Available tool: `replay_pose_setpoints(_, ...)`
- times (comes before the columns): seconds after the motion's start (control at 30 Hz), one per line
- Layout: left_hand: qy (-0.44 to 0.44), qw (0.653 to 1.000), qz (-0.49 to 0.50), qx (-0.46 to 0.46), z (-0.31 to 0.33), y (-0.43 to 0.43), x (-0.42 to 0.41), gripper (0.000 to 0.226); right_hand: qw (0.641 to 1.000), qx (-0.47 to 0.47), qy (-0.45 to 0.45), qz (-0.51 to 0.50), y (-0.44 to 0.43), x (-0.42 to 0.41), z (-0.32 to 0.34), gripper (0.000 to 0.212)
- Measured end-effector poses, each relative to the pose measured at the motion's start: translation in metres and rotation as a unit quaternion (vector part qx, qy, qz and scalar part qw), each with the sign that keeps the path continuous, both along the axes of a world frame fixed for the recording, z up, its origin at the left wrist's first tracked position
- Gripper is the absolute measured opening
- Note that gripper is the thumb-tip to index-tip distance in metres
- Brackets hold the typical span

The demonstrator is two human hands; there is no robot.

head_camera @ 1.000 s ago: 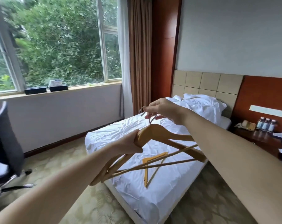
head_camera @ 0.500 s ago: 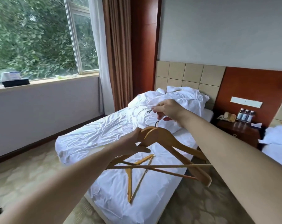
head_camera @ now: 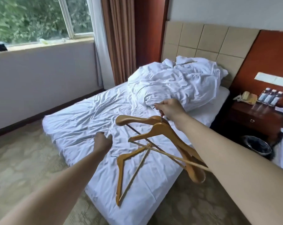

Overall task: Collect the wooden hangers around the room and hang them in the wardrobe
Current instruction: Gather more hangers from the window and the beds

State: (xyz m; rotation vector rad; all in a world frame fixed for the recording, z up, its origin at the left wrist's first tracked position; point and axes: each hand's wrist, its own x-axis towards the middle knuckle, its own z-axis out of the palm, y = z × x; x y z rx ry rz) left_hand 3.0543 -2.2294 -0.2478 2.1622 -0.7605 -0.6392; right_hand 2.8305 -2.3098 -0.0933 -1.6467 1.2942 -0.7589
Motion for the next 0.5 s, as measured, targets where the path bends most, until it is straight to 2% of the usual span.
replay_pose_setpoints(0.07, 0.035, 0.996, -0.022, 0.078, -0.040, -0.003, 0.001, 0.047, 0.999, 0.021, -0.017, -0.028, -0.021, 0.001, -0.028, 0.029)
replay_pose_setpoints(0.17, 0.062, 0.986, -0.059, 0.145, -0.090, -0.006, -0.002, 0.029, 0.994, 0.069, -0.055, -0.071, -0.046, 0.005, -0.071, 0.025)
replay_pose_setpoints(0.27, 0.071, 0.979, -0.090, 0.171, -0.136, -0.013, -0.006, 0.032, 0.985, 0.110, -0.087, -0.098, -0.062, 0.015, -0.120, 0.032)
replay_pose_setpoints(0.33, 0.084, 0.976, -0.104, 0.174, -0.162, -0.016, -0.002, 0.021, 0.980, 0.130, -0.104, -0.107, -0.072, 0.027, -0.150, 0.035)
replay_pose_setpoints(0.43, 0.126, 0.965, -0.133, 0.189, -0.200, -0.019, 0.007, 0.031, 0.975, 0.144, -0.116, -0.122, -0.082, 0.041, -0.186, 0.031)
replay_pose_setpoints(0.5, 0.159, 0.959, -0.125, 0.197, -0.223, -0.020, 0.009, 0.029, 0.974, 0.140, -0.119, -0.132, -0.088, 0.047, -0.205, 0.028)
